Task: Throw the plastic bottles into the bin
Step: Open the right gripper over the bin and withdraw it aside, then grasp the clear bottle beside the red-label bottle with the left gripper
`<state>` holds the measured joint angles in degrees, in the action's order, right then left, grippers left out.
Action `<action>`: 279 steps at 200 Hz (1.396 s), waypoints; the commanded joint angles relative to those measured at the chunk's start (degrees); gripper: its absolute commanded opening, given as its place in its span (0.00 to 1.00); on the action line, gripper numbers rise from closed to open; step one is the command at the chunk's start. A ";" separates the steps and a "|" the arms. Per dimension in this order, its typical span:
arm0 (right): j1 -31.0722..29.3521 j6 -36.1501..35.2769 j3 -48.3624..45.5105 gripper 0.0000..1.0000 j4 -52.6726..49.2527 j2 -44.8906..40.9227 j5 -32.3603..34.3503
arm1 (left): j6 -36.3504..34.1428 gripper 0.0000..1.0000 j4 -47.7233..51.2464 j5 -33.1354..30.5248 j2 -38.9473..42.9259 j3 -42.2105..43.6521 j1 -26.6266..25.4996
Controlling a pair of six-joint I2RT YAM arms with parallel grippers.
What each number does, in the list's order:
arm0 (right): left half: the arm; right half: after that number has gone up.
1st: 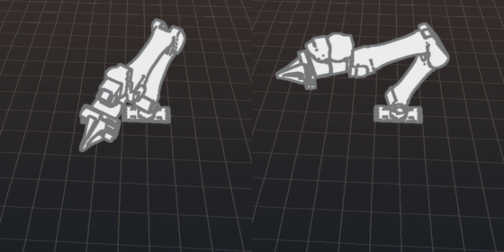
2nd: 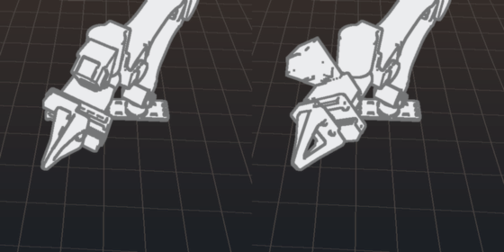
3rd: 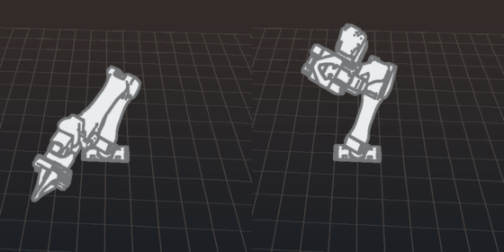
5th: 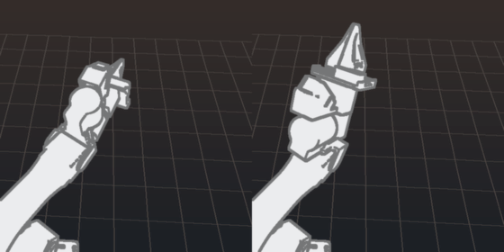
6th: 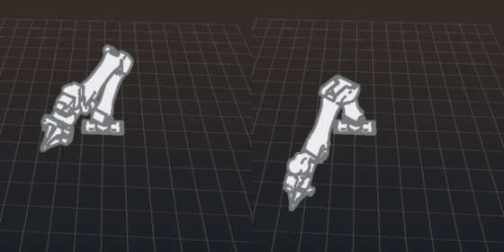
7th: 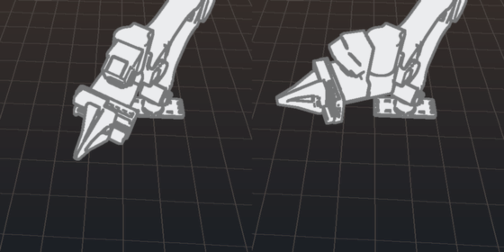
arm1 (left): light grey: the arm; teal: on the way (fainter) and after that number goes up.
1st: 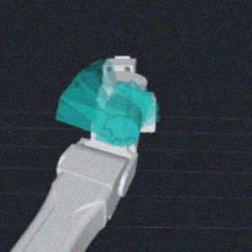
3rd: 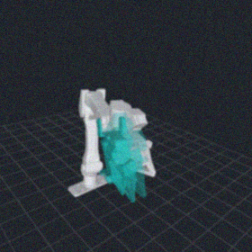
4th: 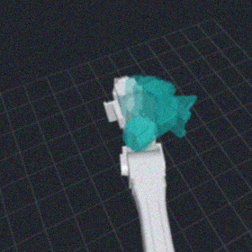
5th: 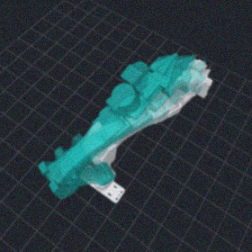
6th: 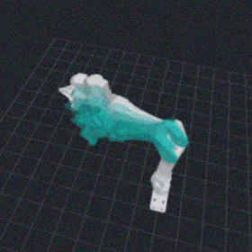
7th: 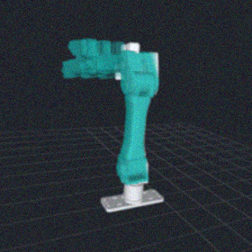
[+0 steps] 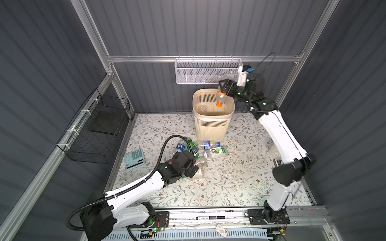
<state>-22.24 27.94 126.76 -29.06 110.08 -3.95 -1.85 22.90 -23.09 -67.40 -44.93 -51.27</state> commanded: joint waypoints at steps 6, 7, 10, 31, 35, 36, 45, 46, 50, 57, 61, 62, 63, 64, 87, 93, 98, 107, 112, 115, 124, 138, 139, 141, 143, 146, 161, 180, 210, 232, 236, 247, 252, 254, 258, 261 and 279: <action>0.79 -0.40 -3.85 0.99 -4.95 -11.00 3.00 | -3.71 1.00 3.37 2.85 0.64 -2.19 -0.70; 0.84 -0.37 -4.75 0.99 -4.64 -11.54 3.21 | -3.79 1.00 3.38 2.99 0.66 -2.19 -0.73; 0.82 -0.27 -7.20 0.99 -2.75 -13.07 3.74 | -4.04 1.00 3.60 3.34 0.64 -2.26 -0.81; 1.18 1.01 -23.51 0.99 8.01 -23.47 6.84 | -6.15 1.00 6.33 5.99 -0.85 -3.64 -1.47; 1.30 1.38 -25.41 0.99 9.37 -25.36 7.08 | -6.61 1.00 7.01 6.44 -1.28 -3.96 -1.56; 1.35 1.48 -26.03 0.99 9.59 -25.76 7.18 | -6.69 1.00 7.22 6.51 -1.44 -4.13 -1.65; 2.08 2.16 -31.19 0.99 11.19 -29.18 7.30 | -7.94 1.00 8.79 7.25 -2.90 -5.08 -2.03; 2.14 2.23 -31.74 0.99 11.29 -29.38 7.38 | -8.10 1.00 9.03 7.39 -3.08 -5.21 -2.06; 2.45 2.50 -33.86 0.99 11.81 -30.84 7.43 | -8.72 1.00 9.77 7.70 -3.73 -5.63 -2.27; 3.19 2.94 -37.55 0.99 12.26 -33.09 7.46 | -9.67 1.00 10.94 8.32 -4.88 -6.44 -2.47; 3.68 3.35 -39.59 0.99 12.49 -34.43 7.46 | -10.33 1.00 11.56 8.70 -5.53 -6.80 -2.60; 3.77 3.43 -40.15 0.99 12.55 -34.72 7.46 | -10.48 1.00 11.69 8.82 -5.72 -6.91 -2.65; 3.91 3.52 -40.70 0.99 12.63 -35.05 7.46 | -10.64 1.00 11.85 8.97 -5.90 -7.05 -2.68; 4.11 3.65 -41.23 0.99 12.63 -35.39 7.42 | -10.81 1.00 12.01 9.09 -6.08 -7.12 -2.73; 8.14 6.69 -53.88 0.99 13.64 -42.48 5.36 | -13.80 1.00 14.33 11.74 -9.69 -9.01 -3.13; 9.31 7.57 -56.88 0.99 13.70 -44.15 4.74 | -14.31 1.00 14.81 12.70 -10.61 -9.45 -3.14; 10.26 8.17 -59.20 0.99 13.61 -45.45 4.31 | -14.76 1.00 15.35 13.73 -11.34 -9.93 -3.18; 11.87 9.17 -63.80 0.99 13.37 -48.80 3.95 | -15.37 0.99 16.38 15.54 -12.66 -10.71 -3.14; 12.62 9.50 -65.92 0.99 13.09 -50.14 3.95 | -15.60 0.98 16.94 16.26 -13.31 -10.96 -3.14; 12.94 9.65 -67.28 0.99 12.96 -50.96 3.95 | -15.66 0.98 17.26 16.61 -13.80 -11.15 -3.14; 14.13 10.29 -71.02 0.99 12.31 -53.22 4.09 | -15.97 0.97 18.02 17.01 -14.84 -11.37 -3.16; 15.73 11.35 -76.15 0.99 11.54 -56.44 3.90 | -16.25 0.95 18.60 17.03 -15.97 -11.46 -3.14; 15.78 11.43 -76.50 0.99 11.51 -56.63 3.88 | -16.25 0.95 18.59 17.03 -16.03 -11.48 -3.14; 16.05 11.61 -77.13 0.99 11.44 -57.04 3.86 | -16.32 0.95 18.59 17.03 -16.19 -11.47 -3.18; 16.25 11.83 -77.77 0.99 11.32 -57.42 3.86 | -16.27 0.95 18.59 17.16 -16.30 -11.43 -3.17; 16.53 11.97 -78.71 0.99 11.26 -58.03 3.81 | -16.26 0.95 18.61 17.13 -16.48 -11.43 -3.15; 17.52 12.64 -82.51 0.99 10.72 -60.45 3.50 | -16.42 0.94 18.42 17.39 -17.45 -11.65 -3.14; 18.34 13.39 -85.97 0.99 9.74 -62.53 3.36 | -16.48 0.94 18.06 17.85 -18.76 -11.81 -3.14; 18.94 14.42 -89.66 0.99 9.58 -64.53 2.96 | -16.42 0.91 18.00 19.08 -20.96 -12.47 -3.18; 19.33 14.94 -90.57 0.99 9.46 -65.08 2.54 | -16.30 0.89 17.63 19.90 -22.05 -12.47 -3.21; 19.46 14.99 -90.71 0.99 9.46 -65.14 2.54 | -16.25 0.88 17.62 20.28 -22.20 -12.48 -3.14; 19.68 15.03 -90.73 0.99 9.37 -65.32 2.47 | -16.07 0.88 17.62 20.92 -22.57 -12.68 -3.14; 19.77 15.03 -90.77 0.99 9.36 -65.39 2.38 | -15.92 0.87 17.54 21.06 -22.75 -12.73 -3.14; 19.80 15.06 -90.78 0.99 9.32 -65.38 2.43 | -15.87 0.87 17.49 21.11 -22.80 -12.73 -3.14; 19.86 15.04 -90.83 0.99 9.36 -65.47 2.42 | -15.73 0.87 17.39 21.16 -22.91 -12.73 -3.14; 19.91 14.97 -90.81 0.99 9.37 -65.52 2.44 | -15.67 0.87 17.36 21.30 -23.04 -12.73 -3.19; 20.05 15.13 -91.09 0.99 9.19 -65.66 2.24 | -15.32 0.87 16.84 21.56 -23.62 -12.69 -3.19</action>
<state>-2.61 42.46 36.23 -19.55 45.10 -1.28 -17.41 37.60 -6.20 -88.77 -57.71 -54.02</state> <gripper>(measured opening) 0.991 0.874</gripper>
